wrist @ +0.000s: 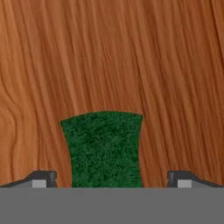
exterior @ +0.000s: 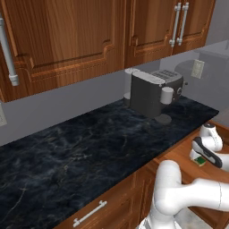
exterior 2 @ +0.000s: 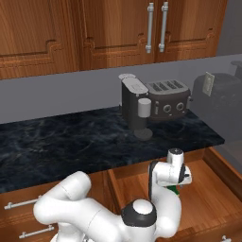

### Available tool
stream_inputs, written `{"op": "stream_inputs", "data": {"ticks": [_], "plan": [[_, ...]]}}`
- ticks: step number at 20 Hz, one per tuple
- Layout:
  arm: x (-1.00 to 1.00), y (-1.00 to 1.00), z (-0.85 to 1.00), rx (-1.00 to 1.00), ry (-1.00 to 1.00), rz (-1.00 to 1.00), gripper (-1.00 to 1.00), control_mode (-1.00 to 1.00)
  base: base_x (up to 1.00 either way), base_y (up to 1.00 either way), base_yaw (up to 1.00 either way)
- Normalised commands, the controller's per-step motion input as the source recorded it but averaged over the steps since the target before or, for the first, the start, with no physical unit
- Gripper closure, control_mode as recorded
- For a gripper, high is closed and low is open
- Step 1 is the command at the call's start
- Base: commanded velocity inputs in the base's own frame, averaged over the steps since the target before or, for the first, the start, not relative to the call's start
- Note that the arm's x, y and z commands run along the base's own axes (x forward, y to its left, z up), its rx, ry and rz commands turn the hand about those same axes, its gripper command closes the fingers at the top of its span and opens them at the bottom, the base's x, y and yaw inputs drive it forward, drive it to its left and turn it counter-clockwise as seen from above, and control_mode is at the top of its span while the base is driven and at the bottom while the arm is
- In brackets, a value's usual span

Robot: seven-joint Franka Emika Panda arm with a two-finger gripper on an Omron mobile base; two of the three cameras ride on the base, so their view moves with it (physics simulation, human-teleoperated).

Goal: Restock the sink supplies by placing the sponge and soap dispenser on the counter and next to the sink. Make sure the soap dispenser is upright.

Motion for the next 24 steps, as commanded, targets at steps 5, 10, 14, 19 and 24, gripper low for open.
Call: {"op": "stream_inputs", "data": {"ticks": [5, 10, 14, 19, 24], "plan": [[0.0, 0.0, -0.35, -0.01, 0.0, 0.0, -1.0, -1.0, 0.0, 0.0, 0.0], [0.0, 0.0, -0.2, 0.0, 0.0, 0.0, -1.0, -1.0, 0.0, 0.0, 0.0], [0.02, 0.0, -0.14, 0.0, 0.0, 0.0, -1.0, -1.0, 0.0, 0.0, 0.0], [0.04, 0.0, -0.19, 0.0, 0.0, 0.0, 1.0, -1.0, 0.0, 0.0, 0.0], [0.02, 0.0, -0.11, 0.0, 0.0, 0.0, 1.0, -1.0, 0.0, 0.0, 0.0]]}}
